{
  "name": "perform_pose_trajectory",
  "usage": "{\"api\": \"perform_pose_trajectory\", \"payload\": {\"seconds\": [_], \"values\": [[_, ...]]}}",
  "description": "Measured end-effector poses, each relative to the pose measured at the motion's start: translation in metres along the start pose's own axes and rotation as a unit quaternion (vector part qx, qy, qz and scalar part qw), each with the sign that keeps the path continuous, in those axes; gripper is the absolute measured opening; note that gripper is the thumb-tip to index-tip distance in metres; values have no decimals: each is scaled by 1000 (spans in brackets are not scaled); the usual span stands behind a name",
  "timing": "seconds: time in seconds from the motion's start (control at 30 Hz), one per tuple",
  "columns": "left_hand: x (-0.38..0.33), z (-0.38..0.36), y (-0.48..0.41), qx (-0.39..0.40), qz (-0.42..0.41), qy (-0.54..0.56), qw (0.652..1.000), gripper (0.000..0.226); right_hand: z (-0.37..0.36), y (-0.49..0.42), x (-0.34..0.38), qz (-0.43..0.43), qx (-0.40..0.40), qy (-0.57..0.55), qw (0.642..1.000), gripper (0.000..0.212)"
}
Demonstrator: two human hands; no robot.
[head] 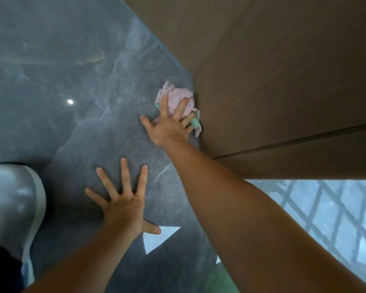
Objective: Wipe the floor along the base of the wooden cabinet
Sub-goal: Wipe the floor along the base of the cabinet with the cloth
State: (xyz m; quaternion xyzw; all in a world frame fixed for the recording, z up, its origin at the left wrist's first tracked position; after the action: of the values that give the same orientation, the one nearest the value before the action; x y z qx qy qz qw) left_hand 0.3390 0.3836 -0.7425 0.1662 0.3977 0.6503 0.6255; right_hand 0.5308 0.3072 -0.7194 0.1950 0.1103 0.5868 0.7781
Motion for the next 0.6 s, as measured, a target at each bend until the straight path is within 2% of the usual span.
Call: {"api": "perform_pose_trajectory", "payload": {"seconds": [0.07,0.17,0.2,0.27,0.33,0.5,0.6], "values": [[-1,4,0,-4,-3,4,1000,169,14,11,-14,32,-38,24,998,77],[-3,5,3,-17,-15,6,1000,168,40,20,-22,85,-211,81,970,68],[-2,4,3,-17,-14,2,1000,168,45,14,-20,109,-224,87,965,71],[-2,3,4,-20,-7,3,1000,168,40,-7,-12,136,-148,86,976,78],[-1,0,2,-26,-8,1,1000,169,22,-26,-5,125,-73,81,986,83],[1,-2,-4,-13,2,3,1000,171,-4,-28,-18,148,-98,67,982,84],[0,3,0,-16,-12,1,1000,168,-16,17,-57,165,-70,66,982,83]]}}
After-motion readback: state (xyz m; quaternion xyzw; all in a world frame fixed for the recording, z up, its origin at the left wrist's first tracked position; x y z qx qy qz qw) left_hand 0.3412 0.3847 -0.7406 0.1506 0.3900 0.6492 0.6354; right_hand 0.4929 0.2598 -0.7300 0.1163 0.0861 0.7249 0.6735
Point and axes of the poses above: each hand's wrist, its own y-axis away from the middle knuckle, its own z-axis out of the back of the hand, x = y × z, the point moved 3 cm from there along -y, towards the middle knuckle, and after that the axes turned 8 degrees about -z, right-handed, at the moved point
